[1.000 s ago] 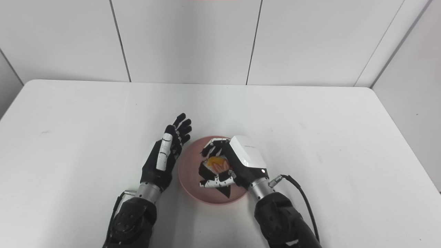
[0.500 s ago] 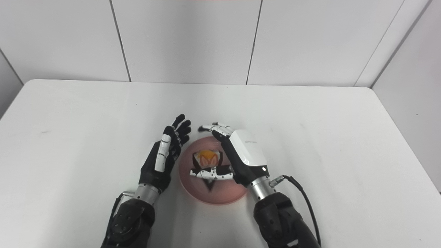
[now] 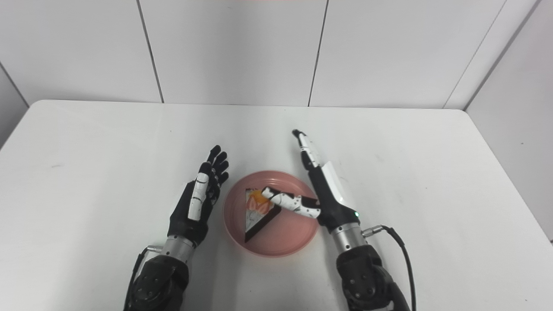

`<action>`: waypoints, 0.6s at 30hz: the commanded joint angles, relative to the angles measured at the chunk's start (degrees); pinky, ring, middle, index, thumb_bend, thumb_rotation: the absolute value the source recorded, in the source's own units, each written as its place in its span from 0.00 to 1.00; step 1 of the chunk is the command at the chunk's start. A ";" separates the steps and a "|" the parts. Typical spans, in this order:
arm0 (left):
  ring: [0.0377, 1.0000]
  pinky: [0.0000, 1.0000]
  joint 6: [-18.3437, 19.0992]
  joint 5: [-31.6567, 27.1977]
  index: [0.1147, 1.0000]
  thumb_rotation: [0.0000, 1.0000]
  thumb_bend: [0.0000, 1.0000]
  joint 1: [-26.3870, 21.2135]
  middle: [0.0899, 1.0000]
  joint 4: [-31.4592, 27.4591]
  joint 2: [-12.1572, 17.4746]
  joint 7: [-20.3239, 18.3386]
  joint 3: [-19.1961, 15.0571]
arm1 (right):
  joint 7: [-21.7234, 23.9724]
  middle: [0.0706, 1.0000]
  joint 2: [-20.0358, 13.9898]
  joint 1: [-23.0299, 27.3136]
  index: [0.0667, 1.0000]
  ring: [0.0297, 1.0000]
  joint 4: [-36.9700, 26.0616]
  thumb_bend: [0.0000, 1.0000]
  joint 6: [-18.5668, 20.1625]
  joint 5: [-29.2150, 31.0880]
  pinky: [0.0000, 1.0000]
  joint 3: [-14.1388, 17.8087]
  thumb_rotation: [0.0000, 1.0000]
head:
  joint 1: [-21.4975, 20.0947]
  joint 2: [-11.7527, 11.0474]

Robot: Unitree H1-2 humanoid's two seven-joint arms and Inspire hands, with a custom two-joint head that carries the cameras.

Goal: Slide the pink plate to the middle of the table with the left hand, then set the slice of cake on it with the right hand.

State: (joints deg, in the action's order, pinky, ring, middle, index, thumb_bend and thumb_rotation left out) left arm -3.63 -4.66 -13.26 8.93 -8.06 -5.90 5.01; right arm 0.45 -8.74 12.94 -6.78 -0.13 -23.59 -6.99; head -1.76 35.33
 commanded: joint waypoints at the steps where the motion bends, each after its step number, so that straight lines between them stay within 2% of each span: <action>1: 1.00 1.00 -0.22 -0.38 1.00 1.00 0.64 0.73 1.00 0.13 0.22 0.39 -0.53 | -0.92 1.00 0.24 0.70 1.00 1.00 -1.09 0.80 -0.62 1.84 1.00 1.38 0.88 | -0.08 -0.01; 4: 1.00 1.00 -0.85 -0.50 1.00 1.00 0.63 0.54 1.00 0.53 0.22 0.49 -0.93 | -1.22 1.00 0.41 0.70 1.00 1.00 -0.39 0.73 -0.64 3.35 1.00 2.99 0.93 | -0.21 -0.02; 13: 1.00 1.00 -0.01 -0.61 1.00 1.00 0.65 0.42 1.00 0.35 0.86 0.37 -1.19 | -1.91 1.00 1.44 1.05 1.00 1.00 0.13 0.67 -0.26 5.81 1.00 5.09 0.91 | -1.35 -0.28; 15: 1.00 1.00 0.36 -0.61 1.00 1.00 0.66 0.46 1.00 0.24 1.09 0.30 -1.22 | -1.41 1.00 2.07 0.50 1.00 1.00 -0.03 0.63 0.45 7.87 1.00 5.66 0.90 | -1.70 -0.23; 18: 1.00 1.00 0.90 -0.81 1.00 1.00 0.65 0.58 1.00 -0.35 1.21 0.28 -1.24 | -0.56 1.00 3.89 -0.12 1.00 1.00 1.26 0.63 1.51 15.08 1.00 8.02 0.90 | -2.04 0.03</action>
State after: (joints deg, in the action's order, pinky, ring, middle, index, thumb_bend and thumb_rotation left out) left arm -3.47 -5.32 -13.29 8.69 -7.34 -5.80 4.29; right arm -0.19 -5.57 12.36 -4.87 0.88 -11.75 -0.28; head -3.78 35.24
